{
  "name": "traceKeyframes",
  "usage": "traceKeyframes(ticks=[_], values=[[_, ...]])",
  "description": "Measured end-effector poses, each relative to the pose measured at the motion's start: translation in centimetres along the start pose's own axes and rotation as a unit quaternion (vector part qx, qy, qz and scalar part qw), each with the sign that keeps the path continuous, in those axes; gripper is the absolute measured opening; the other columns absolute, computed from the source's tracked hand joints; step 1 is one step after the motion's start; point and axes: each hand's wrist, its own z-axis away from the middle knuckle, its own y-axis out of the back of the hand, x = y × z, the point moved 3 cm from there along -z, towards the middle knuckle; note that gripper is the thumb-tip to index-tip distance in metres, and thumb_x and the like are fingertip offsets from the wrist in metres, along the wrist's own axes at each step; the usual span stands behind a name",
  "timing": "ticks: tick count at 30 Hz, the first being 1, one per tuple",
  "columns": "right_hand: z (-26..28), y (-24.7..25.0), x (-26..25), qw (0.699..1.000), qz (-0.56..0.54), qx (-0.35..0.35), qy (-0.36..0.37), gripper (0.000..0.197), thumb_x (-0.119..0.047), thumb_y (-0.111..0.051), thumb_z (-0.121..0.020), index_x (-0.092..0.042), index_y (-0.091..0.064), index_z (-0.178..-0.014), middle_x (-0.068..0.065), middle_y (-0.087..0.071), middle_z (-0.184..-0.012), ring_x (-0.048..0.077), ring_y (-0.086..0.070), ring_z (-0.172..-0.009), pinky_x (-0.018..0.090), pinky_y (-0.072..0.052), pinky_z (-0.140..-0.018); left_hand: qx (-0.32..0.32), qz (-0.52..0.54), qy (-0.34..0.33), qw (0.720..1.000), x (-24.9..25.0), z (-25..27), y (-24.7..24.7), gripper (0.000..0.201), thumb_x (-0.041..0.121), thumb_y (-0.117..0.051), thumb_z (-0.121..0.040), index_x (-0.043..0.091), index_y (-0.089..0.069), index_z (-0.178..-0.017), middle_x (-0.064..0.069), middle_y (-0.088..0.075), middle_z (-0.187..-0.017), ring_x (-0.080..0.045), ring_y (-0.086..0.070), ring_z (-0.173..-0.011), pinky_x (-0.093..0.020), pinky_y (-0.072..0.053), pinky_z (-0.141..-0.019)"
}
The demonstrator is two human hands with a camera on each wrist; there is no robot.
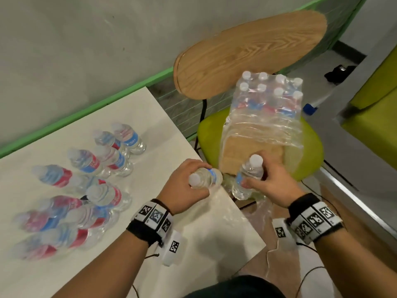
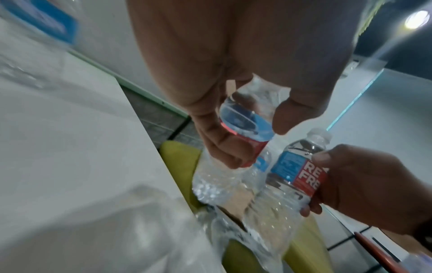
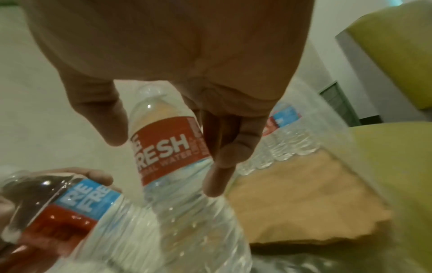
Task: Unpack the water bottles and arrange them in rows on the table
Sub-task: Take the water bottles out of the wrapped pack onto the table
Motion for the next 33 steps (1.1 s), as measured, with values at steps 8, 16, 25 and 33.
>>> traceKeyframes(ticks=[8,16,25,33], values=[[-3.0,-10.9,-6.2,0.988,0.115,-0.093,0.054,0.057,-0.05,-0.082,-0.062,-0.036,-0.049,-0.105,-0.012,-0.068,-0.088,0.003,-0.065,-0.077,0.023,-0.055,-0.067,0.177,-0.098,0.188,0.961,-4.1,6.6,9.4,0.026,0.038,-0.074,-0.07,0.033,-0.061,-0.092,0.009,-0.068,-0.08,-0.019,-0.066,-0.068,-0.037,-0.057,-0.065],[-7.1,-19.7,-9.5,0.961,0.219,-0.131,0.103,0.058,-0.039,-0.082,-0.062,-0.026,-0.051,-0.109,-0.004,-0.06,-0.1,0.016,-0.058,-0.09,0.025,-0.046,-0.072,0.109,-0.315,0.224,0.916,-7.7,5.7,13.7,0.041,0.047,-0.069,-0.075,0.016,-0.065,-0.101,-0.004,-0.066,-0.096,-0.025,-0.064,-0.091,-0.033,-0.053,-0.073],[-13.0,-24.4,-12.2,0.917,0.342,-0.094,0.184,0.043,-0.042,-0.069,-0.077,-0.019,-0.057,-0.112,0.0,-0.057,-0.105,0.018,-0.045,-0.1,0.023,-0.04,-0.08,0.084,-0.43,0.179,0.881,-8.7,3.3,15.2,0.04,0.035,-0.063,-0.086,0.013,-0.055,-0.118,-0.009,-0.063,-0.107,-0.029,-0.059,-0.1,-0.036,-0.047,-0.074],[-16.9,-25.7,-14.7,0.919,0.348,-0.09,0.165,0.056,-0.046,-0.074,-0.072,-0.019,-0.057,-0.118,0.003,-0.061,-0.107,0.021,-0.054,-0.097,0.024,-0.038,-0.077,0.132,-0.375,0.185,0.899,-9.0,3.3,18.1,0.043,0.018,-0.073,-0.078,0.012,-0.055,-0.117,-0.01,-0.056,-0.108,-0.028,-0.059,-0.097,-0.027,-0.034,-0.069]])
